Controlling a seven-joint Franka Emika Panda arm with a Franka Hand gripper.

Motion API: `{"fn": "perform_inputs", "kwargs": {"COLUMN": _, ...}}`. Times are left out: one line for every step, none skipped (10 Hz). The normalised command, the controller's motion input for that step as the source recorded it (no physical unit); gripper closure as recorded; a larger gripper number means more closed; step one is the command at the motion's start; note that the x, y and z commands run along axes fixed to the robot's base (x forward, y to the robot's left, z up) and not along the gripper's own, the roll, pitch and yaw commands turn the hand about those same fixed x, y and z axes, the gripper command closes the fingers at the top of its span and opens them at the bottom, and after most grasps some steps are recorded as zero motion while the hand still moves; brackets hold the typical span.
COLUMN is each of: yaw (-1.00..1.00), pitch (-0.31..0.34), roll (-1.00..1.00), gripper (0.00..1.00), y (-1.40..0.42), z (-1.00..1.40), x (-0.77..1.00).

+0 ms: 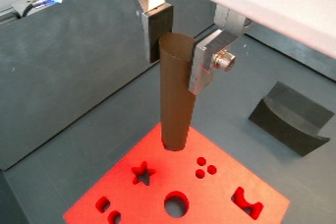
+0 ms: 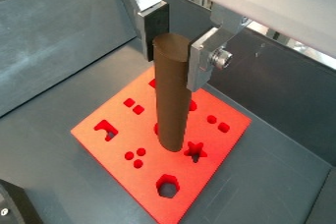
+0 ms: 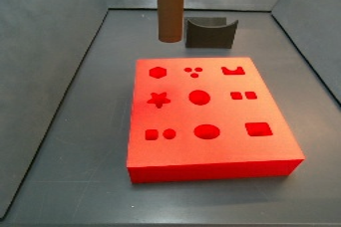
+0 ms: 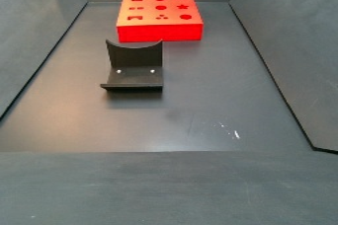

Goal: Insert the oval object.

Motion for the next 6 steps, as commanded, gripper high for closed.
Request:
{"fn": "perform_inputs", "kwargs": {"yaw": 0.0, "pitch": 0.0, "roll": 0.0, "gripper": 1.0, "y": -0.14, "z": -0.02, "x": 0.15}}
{"fn": "perform_inputs", "kwargs": {"yaw": 0.0, "pitch": 0.056, "roll": 0.2, "gripper": 1.0, "y": -0.62, "z": 0.02, "x": 0.5}}
{"fn": "perform_inputs", "kwargs": {"yaw": 0.0, "pitch": 0.073, "roll": 0.22, "gripper": 1.0, "y": -0.66, "z": 0.03, "x": 0.63}}
{"fn": "perform_inputs", "kwargs": {"yaw": 0.0, "pitch": 0.067, "roll": 0.23, "gripper": 1.0, "y": -0.66, "z": 0.04, "x": 0.67}}
{"fn": "perform_inputs", "kwargs": {"yaw": 0.0, "pitch": 0.06, "roll": 0.22, "gripper": 1.0, "y": -0.66, "z": 0.05, "x": 0.72}}
{"fn": "perform_inputs", "kwargs": {"yaw": 0.0, "pitch": 0.067, "roll": 0.26, "gripper": 1.0, "y": -0.62, "z": 0.05, "x": 0.72}}
